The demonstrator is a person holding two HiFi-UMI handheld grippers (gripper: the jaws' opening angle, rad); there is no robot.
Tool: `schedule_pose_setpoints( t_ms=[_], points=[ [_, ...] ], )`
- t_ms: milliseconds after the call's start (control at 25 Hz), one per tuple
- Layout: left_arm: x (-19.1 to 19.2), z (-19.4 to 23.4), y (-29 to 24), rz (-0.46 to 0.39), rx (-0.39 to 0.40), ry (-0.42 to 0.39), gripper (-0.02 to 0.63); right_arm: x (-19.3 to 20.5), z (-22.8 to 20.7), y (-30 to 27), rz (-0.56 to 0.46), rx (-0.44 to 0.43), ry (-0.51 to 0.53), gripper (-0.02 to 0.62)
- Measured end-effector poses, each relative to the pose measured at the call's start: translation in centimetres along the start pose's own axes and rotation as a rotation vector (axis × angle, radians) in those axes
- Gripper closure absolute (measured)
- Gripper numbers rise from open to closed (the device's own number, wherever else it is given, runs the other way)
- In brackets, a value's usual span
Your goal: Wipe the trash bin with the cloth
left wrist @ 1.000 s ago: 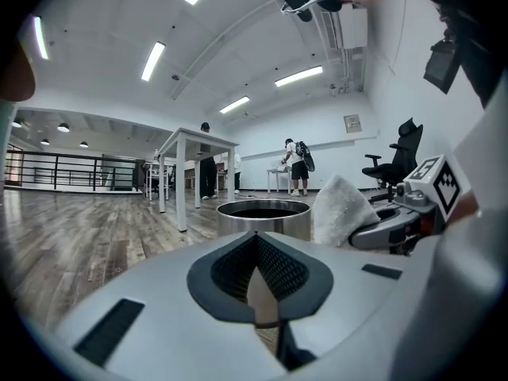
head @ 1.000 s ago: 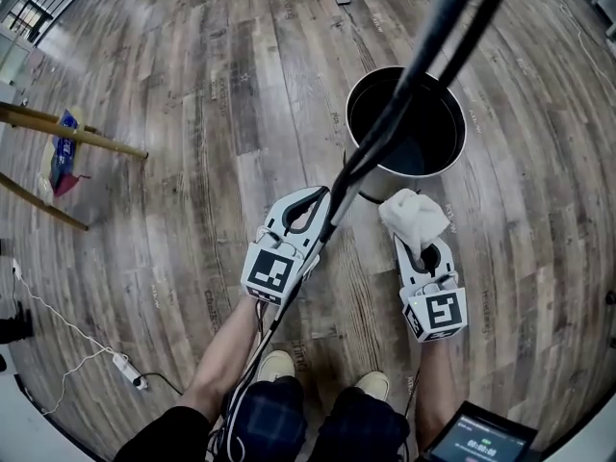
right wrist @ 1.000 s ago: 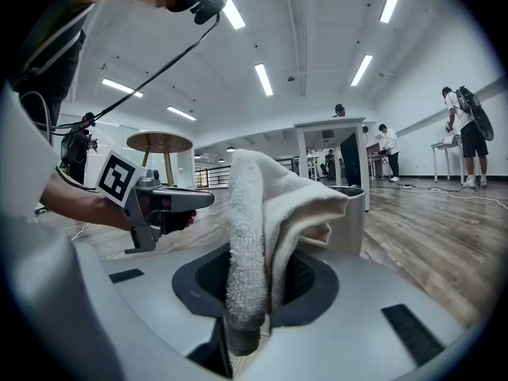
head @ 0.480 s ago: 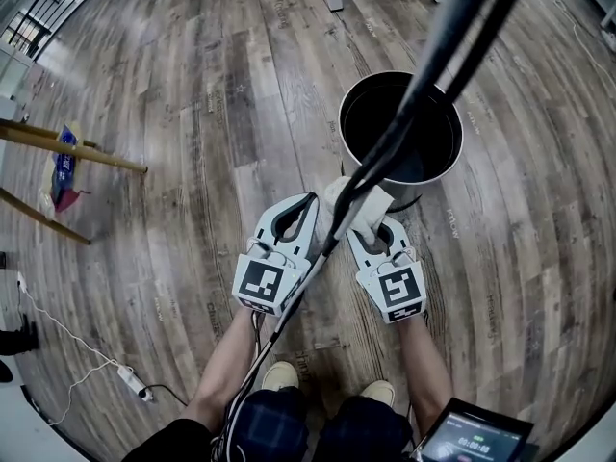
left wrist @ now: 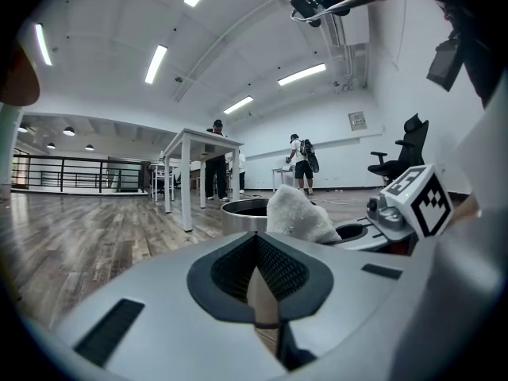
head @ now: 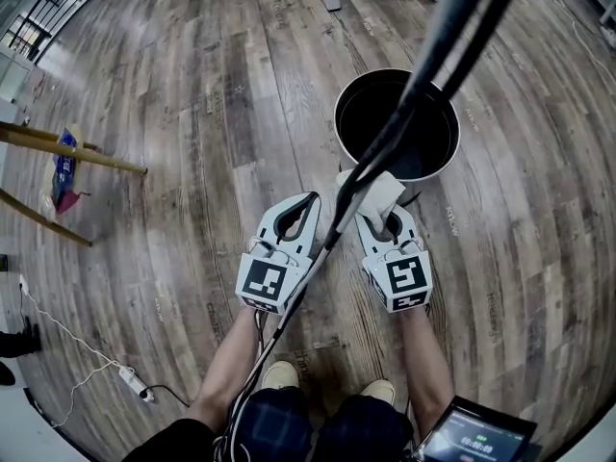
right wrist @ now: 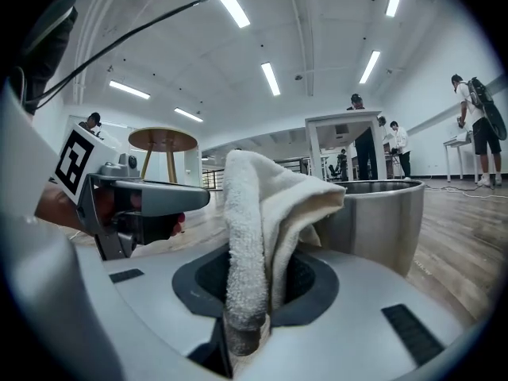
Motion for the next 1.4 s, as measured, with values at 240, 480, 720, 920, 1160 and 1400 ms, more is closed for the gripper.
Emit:
schedule_pose_setpoints(
  t_ms=[240,480,720,920,1160,1400],
  points=[
    [0.5,-0.4,-0.6,0.008,0.005,0.0,0.609,1.0,-2.6,2.7,-0.018,0.073,-0.04,0.505],
    [0.0,-1.7,-1.8,0.014,0.004,0.016,0.609,1.9,-7.4,6.5,-0.034,0.179,-0.11,0.505],
    [1.2,-0.9,-1.4,0.002,0.009,0.008,0.609,3.8,-10.9,7.2,-0.027,0.283,-0.134,0.505],
    [1.3,0.0,-0.8,-0.004,-0.012,0.015,0.609,4.1,-12.4,7.4,-0.024,0.32,-0.142,0.505],
    [2.0,0.2,-0.2,0.005,-0.015,0.017,0.609,4.4,-9.9,8.9,-0.026,0.28,-0.113,0.505],
    [1.6,-1.7,-0.6,0.02,0.0,0.028,0.609,3.2,-6.3,11.7,-0.053,0.215,-0.103,0.505]
  ],
)
Point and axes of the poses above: the fingertips, and each gripper's own axes: y backward along the fingers, z to its left, x out of its underside, the point moved 7 cm from there along y, backward along the fingers, and after that the axes turned 1 degree about z, right-handed, at the moved point
